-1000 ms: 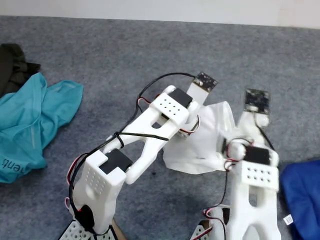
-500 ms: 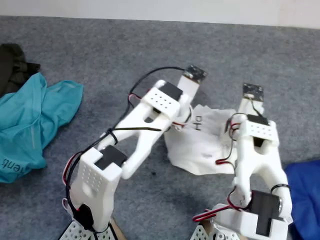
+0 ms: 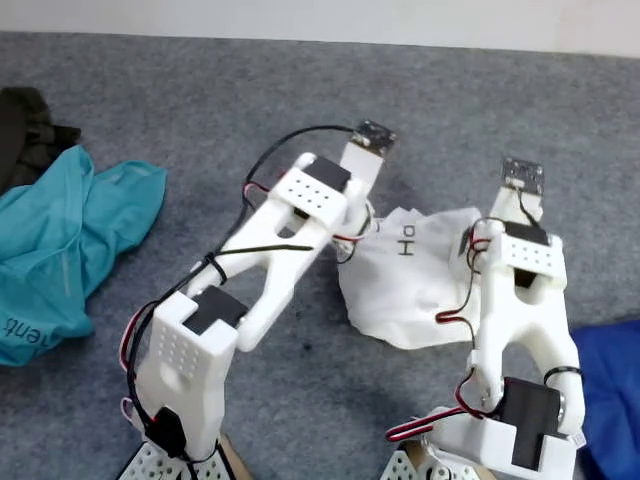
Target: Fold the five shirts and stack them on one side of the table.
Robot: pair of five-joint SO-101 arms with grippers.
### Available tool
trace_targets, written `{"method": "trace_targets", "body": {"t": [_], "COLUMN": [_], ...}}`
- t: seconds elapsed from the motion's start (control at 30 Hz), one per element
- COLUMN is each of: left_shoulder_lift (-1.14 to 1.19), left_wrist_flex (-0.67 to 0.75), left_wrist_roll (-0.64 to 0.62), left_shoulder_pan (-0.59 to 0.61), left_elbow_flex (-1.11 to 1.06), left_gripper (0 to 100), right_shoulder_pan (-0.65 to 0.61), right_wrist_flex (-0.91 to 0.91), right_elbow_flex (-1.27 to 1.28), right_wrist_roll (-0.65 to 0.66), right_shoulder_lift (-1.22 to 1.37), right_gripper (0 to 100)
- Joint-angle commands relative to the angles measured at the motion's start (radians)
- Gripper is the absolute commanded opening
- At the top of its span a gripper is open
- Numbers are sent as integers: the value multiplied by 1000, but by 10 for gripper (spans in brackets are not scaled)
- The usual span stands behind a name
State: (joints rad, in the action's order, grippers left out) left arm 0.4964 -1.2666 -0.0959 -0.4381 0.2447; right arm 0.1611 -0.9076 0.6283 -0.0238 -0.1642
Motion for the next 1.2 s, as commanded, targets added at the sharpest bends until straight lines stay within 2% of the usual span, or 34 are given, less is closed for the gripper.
{"method": "trace_targets", "body": {"t": [0.0,0.2,0.47,0.57,0.73,0.83,1.0,1.17], "left_shoulder_lift": [-16,-4,-5,-5,15,81,154,203], "left_wrist_flex": [6,32,207,313,598,712,638,583], "left_wrist_roll": [5,3,8,9,9,9,6,6], "left_shoulder_pan": [45,58,-25,-58,-65,-51,-8,25], "left_elbow_flex": [85,176,16,-68,-222,-225,-99,-16], "left_gripper": [10,11,11,12,10,10,10,10], "right_shoulder_pan": [-38,-88,-223,-234,-229,-220,-154,-104], "right_wrist_flex": [4,4,12,12,74,85,82,88], "right_elbow_flex": [-73,-54,153,232,360,404,420,479], "right_wrist_roll": [-54,-95,-94,-57,-15,18,32,109], "right_shoulder_lift": [-7,-113,-358,-420,-438,-438,-438,-438], "right_gripper": [6,6,6,6,6,6,6,6]}}
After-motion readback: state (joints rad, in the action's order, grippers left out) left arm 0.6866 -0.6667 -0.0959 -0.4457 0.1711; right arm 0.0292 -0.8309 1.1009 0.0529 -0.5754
